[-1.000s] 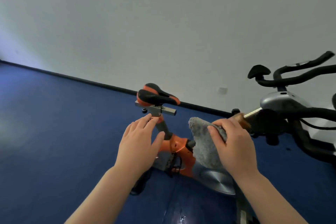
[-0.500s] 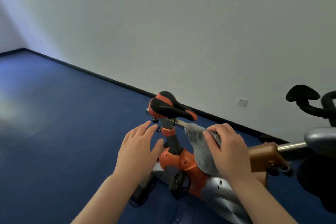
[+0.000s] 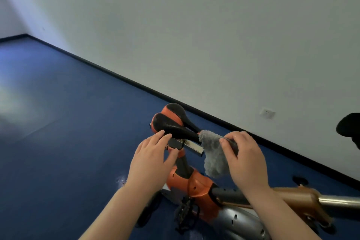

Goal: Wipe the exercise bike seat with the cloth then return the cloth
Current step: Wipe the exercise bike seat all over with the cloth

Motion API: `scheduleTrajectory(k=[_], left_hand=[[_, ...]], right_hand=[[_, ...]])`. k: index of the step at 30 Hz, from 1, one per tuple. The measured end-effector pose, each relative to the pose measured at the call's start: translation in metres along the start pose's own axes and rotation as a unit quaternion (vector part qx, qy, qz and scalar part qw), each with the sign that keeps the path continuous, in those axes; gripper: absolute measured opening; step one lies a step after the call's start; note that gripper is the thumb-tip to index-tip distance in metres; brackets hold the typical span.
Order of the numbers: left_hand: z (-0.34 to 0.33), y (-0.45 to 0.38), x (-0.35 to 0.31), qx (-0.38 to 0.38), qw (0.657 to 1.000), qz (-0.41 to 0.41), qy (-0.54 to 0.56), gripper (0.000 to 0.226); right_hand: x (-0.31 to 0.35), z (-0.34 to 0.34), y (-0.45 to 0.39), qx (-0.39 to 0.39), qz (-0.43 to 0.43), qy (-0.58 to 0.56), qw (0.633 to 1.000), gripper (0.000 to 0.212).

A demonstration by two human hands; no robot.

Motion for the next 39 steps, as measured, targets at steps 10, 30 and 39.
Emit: scheduleTrajectory(k=[10, 30, 39], left_hand=[[-0.008, -0.099, 0.046, 0.049, 0.998, -0.047, -0.001, 0.05], [-0.077, -0.133, 0.097, 0.076, 0.994, -0.068, 0.03, 0.062], [-0.097, -0.127, 0.091, 0.058, 0.998, -0.022, 0.031, 0.068]], right_hand=[[-0.018, -0.069, -0.059, 0.016, -0.086, 0.009, 0.996, 0.011], [-0.052, -0.162, -0.069, 0.095, 0.047, 0.085, 0.991, 0.015], [-0.078, -0.188, -0.057, 0.289, 0.113, 0.174, 0.934, 0.053]])
Point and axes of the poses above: each hand's wrist, its own y-axis away from the middle knuckle, its own z-axis out of the back of the hand, x = y × z, the point moved 7 cm from there along -y, towards the middle knuckle, and after that the axes turned 7 degrees about x, right-handed, at the moved point
